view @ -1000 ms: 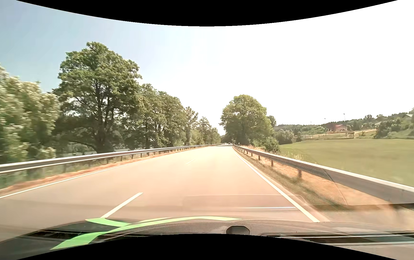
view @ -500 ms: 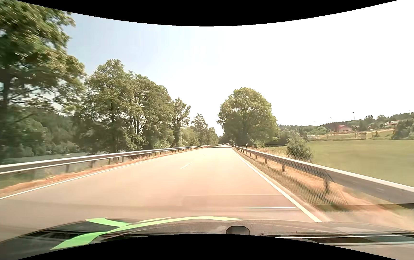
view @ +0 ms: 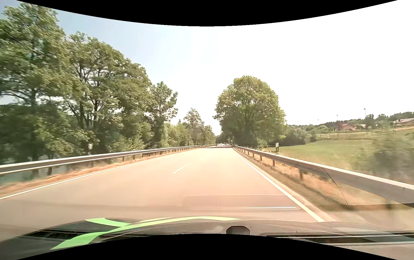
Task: Follow the waypoints while adhering to traffic rules and regulations
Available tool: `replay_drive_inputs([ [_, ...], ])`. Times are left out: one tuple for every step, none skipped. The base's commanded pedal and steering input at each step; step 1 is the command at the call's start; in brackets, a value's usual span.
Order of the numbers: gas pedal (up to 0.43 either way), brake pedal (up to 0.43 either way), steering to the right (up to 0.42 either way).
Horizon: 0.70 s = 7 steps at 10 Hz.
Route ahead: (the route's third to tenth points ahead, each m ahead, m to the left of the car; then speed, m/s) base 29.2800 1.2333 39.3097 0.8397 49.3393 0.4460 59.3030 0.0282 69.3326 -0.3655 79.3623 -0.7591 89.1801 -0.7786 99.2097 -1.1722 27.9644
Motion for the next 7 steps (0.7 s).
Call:
replay_drive_inputs([
  [0.268, 0.0, 0.004],
  [0.268, 0.0, 0.004],
  [0.28, 0.0, 0.004],
  [0.287, 0.0, 0.004],
  [0.287, 0.0, 0.004],
  [0.287, 0.0, 0.004],
  [0.287, 0.0, 0.004],
])
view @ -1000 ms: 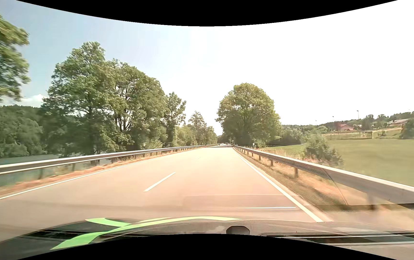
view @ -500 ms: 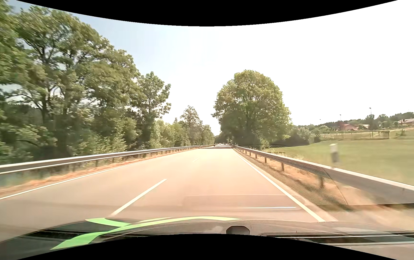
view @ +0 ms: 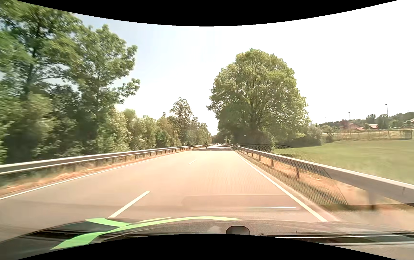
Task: Follow the waypoints while adhering to traffic rules and regulations
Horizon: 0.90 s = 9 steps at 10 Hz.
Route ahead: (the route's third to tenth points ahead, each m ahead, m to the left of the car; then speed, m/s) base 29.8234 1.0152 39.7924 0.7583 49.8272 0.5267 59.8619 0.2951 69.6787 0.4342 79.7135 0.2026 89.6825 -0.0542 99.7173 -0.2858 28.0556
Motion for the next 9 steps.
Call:
replay_drive_inputs([
  [0.268, 0.0, 0.003],
  [0.248, 0.0, 0.002],
  [0.248, 0.0, 0.003],
  [0.24, 0.0, 0.002],
  [0.24, 0.0, 0.002],
  [0.26, 0.0, 0.002],
  [0.28, 0.0, 0.002],
  [0.287, 0.0, 0.001],
  [0.311, 0.0, 0.0],
])
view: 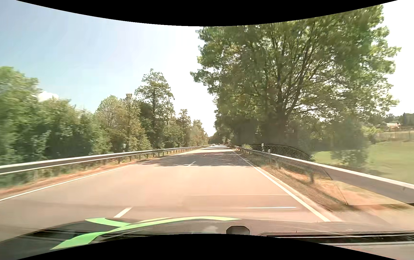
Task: Follow the waypoints while adhering to traffic rules and regulations
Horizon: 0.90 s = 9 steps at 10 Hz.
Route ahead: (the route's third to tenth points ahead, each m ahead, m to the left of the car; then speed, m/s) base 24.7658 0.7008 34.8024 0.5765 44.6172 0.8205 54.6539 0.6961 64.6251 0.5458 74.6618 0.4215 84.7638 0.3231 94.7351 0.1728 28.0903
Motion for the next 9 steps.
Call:
replay_drive_inputs([
  [0.311, 0.0, 0.0],
  [0.319, 0.0, 0.0],
  [0.331, 0.0, 0.0],
  [0.319, 0.0, 0.0],
  [0.287, 0.0, 0.001],
  [0.26, 0.0, 0.001],
  [0.24, 0.0, 0.002],
  [0.24, 0.0, 0.002],
  [0.24, 0.0, 0.002],
])
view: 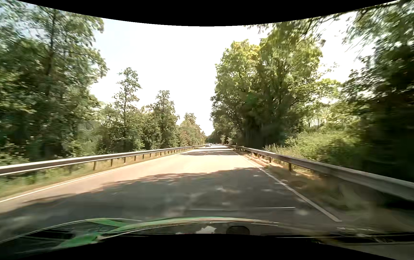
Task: Follow the waypoints while adhering to traffic rules and regulations
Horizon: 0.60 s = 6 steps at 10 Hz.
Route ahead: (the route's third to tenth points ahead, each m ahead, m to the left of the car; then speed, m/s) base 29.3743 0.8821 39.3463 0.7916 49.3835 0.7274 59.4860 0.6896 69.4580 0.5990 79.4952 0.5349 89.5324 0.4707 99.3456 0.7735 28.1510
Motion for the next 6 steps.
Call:
replay_drive_inputs([
  [0.24, 0.0, 0.001],
  [0.26, 0.0, 0.0],
  [0.28, 0.0, 0.0],
  [0.287, 0.0, 0.0],
  [0.311, 0.0, 0.0],
  [0.319, 0.0, 0.0],
])
